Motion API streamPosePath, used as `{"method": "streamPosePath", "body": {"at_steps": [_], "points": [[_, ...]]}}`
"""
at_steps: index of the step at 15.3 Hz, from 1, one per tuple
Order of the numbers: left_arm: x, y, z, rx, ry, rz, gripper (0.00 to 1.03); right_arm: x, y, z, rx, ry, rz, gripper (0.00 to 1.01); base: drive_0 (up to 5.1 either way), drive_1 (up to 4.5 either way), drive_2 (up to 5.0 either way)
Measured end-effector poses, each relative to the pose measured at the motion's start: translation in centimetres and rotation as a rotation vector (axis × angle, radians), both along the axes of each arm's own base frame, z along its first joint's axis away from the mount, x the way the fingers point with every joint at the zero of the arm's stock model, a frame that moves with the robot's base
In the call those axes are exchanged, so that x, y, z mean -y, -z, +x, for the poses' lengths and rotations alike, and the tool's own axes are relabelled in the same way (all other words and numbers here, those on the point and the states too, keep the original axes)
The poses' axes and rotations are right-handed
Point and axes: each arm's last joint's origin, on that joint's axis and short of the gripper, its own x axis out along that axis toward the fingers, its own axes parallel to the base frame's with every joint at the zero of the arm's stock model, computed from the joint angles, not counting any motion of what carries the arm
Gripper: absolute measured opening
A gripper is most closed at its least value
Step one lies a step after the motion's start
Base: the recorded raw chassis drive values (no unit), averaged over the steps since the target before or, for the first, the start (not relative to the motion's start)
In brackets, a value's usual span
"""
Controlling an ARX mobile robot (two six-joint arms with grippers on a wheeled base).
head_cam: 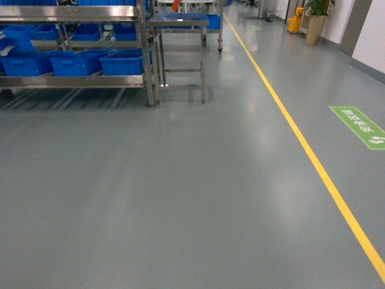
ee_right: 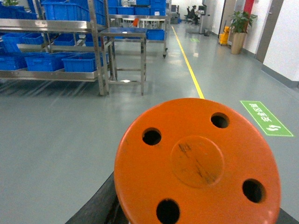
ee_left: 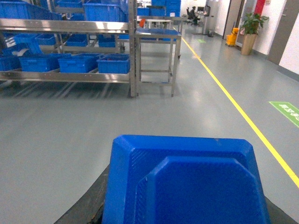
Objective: Sort blue parts and orange caps into right shelf containers
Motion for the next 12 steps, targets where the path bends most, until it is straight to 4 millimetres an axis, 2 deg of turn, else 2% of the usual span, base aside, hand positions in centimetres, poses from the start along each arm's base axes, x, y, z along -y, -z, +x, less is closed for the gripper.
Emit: {"method": "streamPosePath", "body": {"at_steps": [12], "points": [[-0.02, -0.02, 0.0, 0.002, -0.003, 0.0, 0.43, 0.0, -0.04, 0.0, 0.004, 0.0, 0.0, 0.44, -1.5, -1.49, -1.5]]}}
